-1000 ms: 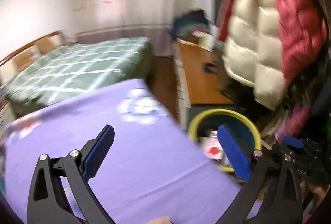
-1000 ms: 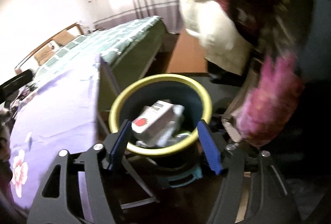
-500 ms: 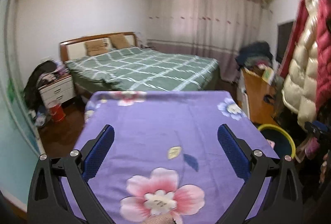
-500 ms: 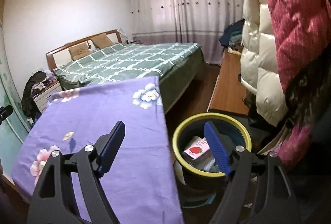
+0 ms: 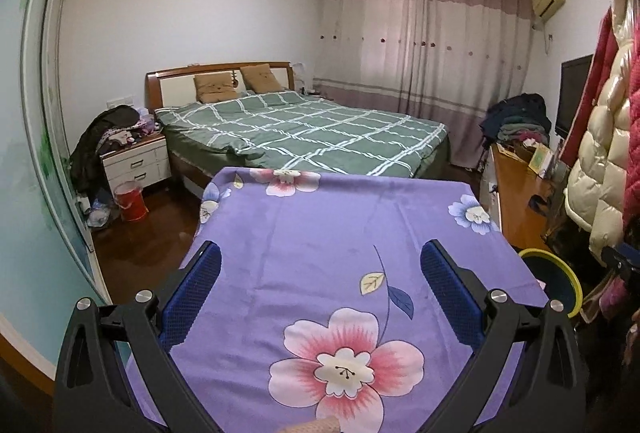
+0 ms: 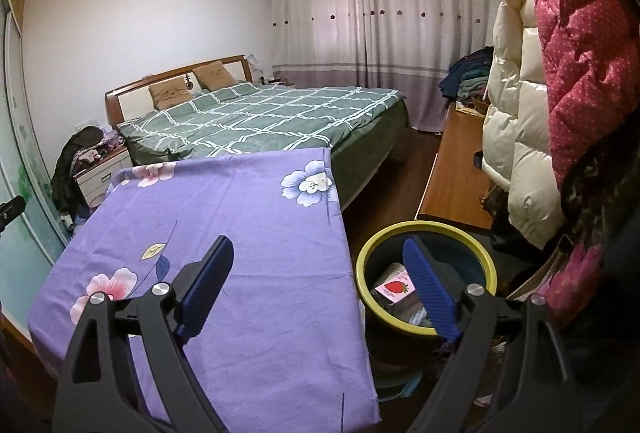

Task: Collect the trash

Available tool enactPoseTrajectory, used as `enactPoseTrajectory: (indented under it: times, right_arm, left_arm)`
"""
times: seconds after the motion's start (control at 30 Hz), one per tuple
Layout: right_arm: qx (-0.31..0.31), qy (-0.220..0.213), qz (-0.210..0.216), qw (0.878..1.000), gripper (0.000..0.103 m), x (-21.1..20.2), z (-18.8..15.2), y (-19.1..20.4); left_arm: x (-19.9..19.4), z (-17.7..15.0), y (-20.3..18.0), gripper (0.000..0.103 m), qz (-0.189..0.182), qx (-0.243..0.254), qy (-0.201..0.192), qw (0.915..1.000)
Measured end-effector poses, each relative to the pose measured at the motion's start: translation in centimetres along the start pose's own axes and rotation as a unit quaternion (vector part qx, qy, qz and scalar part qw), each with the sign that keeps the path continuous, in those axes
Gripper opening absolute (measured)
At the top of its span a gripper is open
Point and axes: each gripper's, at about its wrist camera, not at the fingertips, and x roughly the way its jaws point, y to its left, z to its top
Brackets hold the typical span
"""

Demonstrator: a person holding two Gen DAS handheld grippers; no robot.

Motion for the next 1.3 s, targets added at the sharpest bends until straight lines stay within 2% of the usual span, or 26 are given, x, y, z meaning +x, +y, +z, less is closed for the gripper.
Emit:
enactPoseTrajectory:
  times: [1.3]
  right_arm:
    - [0.004, 0.005, -0.001, 1.0, 0.084, 0.7, 0.3, 0.1]
  left_arm:
    - [1.0, -0.3, -0.6, 0.098, -0.004, 0.002, 0.009, 0.9999]
